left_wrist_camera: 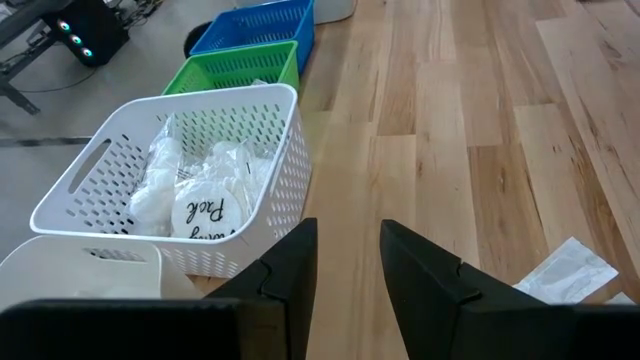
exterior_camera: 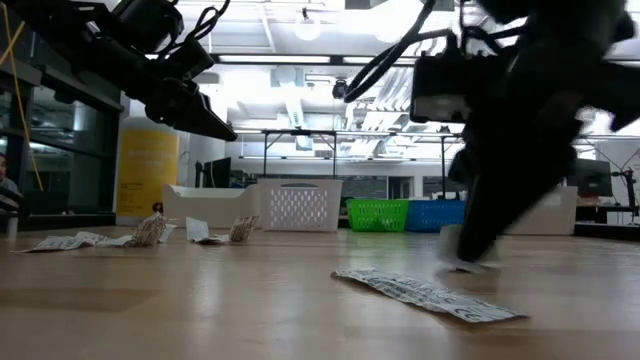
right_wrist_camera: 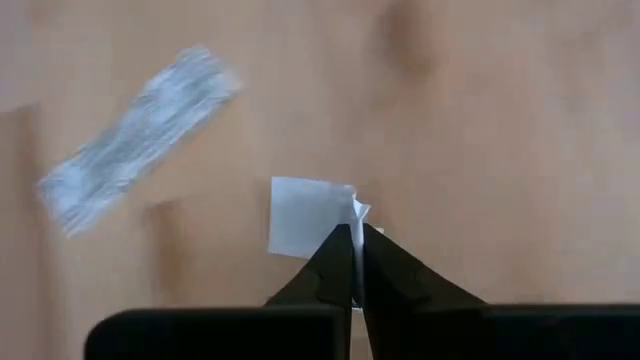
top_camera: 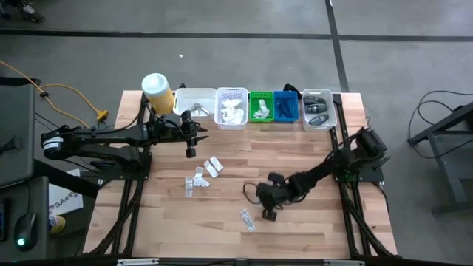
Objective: Pick & Place Travel size toiletries
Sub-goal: Put the white bandage into the green bin
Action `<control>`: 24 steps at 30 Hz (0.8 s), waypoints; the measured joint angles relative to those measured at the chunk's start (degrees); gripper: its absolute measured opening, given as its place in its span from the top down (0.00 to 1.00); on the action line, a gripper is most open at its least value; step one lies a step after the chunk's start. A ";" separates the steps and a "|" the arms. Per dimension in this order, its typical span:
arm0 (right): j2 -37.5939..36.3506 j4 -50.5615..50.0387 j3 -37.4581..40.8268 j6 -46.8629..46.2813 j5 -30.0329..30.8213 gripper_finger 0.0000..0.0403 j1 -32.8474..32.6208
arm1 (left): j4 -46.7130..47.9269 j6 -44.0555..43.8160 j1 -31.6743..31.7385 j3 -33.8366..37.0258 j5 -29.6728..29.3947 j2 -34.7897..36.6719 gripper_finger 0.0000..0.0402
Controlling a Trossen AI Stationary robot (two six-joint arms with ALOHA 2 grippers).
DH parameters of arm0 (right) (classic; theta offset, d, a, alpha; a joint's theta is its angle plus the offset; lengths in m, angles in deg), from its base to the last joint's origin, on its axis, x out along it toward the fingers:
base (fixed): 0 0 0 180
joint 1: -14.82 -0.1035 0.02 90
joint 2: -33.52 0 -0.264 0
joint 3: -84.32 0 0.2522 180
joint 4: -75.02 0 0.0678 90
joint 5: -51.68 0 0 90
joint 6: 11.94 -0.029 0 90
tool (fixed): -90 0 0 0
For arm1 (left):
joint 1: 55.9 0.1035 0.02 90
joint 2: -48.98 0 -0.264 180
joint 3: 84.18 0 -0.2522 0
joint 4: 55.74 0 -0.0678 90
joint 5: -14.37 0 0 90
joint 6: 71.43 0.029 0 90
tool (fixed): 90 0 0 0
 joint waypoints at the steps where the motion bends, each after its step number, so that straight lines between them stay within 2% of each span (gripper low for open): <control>1: -1.14 -0.30 0.05 1.02 1.18 0.99 0.90 | -0.02 0.00 0.00 0.00 0.00 0.00 0.73; 11: -10.91 -2.59 -0.27 18.42 14.92 0.99 13.61 | -0.14 0.00 0.00 0.00 0.00 0.00 0.73; 17: -11.42 -3.00 -0.12 30.64 23.90 0.99 23.84 | -0.15 0.02 0.00 0.00 0.00 0.02 0.73; 24: -11.25 -0.65 -0.27 41.82 24.51 0.99 35.40 | -0.12 0.00 0.00 0.00 0.00 0.02 0.73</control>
